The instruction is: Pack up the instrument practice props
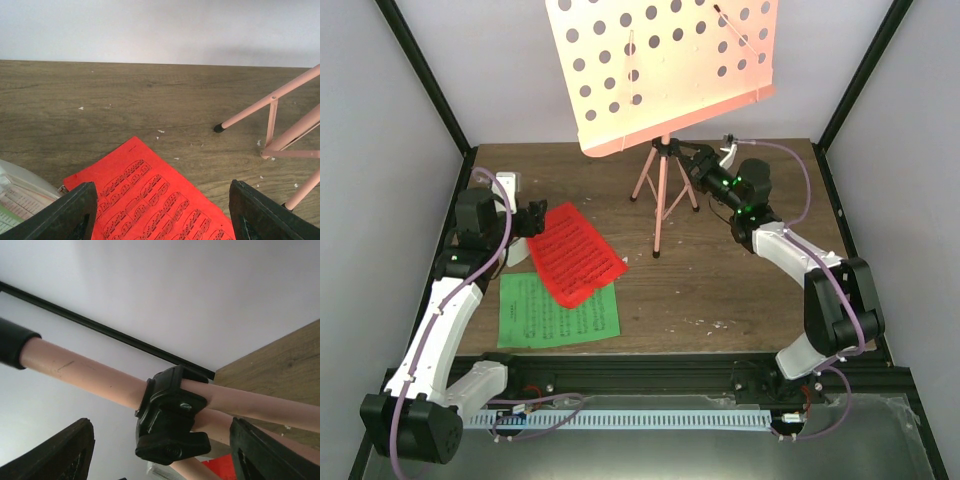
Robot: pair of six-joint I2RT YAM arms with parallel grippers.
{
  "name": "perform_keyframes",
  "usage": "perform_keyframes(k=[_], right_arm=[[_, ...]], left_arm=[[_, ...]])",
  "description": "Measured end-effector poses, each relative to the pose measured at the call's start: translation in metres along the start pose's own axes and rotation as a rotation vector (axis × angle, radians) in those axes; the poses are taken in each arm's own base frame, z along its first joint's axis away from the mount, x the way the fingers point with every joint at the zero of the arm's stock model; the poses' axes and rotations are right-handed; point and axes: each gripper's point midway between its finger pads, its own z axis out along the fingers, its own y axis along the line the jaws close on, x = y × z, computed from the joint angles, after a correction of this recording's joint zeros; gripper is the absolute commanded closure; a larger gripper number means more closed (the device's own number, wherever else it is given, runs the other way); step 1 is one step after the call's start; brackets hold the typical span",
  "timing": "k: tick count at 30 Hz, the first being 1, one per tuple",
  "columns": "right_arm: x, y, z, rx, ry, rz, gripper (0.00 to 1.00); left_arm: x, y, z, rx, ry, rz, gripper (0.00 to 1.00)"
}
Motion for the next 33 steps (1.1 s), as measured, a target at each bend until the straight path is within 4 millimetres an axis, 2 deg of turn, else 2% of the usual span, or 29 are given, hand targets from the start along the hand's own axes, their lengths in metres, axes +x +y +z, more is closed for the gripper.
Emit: perform_keyframes(k=[3, 10, 16, 23, 27, 33], right_arm=[[-0.001, -0.003, 0.0, 0.014, -0.006, 0.063, 0.34], [0.002, -0.011, 0.001, 0.034, 0.0, 0.176, 0.63], [0.003, -0.009, 0.002, 0.023, 0.008, 0.211, 0.8], [0.002, -0.008, 0.002, 0.014, 0.003, 0.234, 0.83], [0.001, -0.008, 0.002, 0.002, 0.0, 0.234, 0.9], [0.001, -0.007, 0.002, -0.011, 0.0, 0.156, 0.95]], left_arm=[[0.0, 0.0, 0.0, 0.0, 0.0, 0.0, 0.27], [0.0, 0.0, 0.0, 0.0, 0.0, 0.0, 0.27], [0.0, 0.0, 0.0, 0.0, 0.0, 0.0, 0.27], [0.0, 0.0, 0.0, 0.0, 0.0, 0.0, 0.27], [0.0, 0.0, 0.0, 0.0, 0.0, 0.0, 0.27], [0.0, 0.0, 0.0, 0.0, 0.0, 0.0, 0.27]])
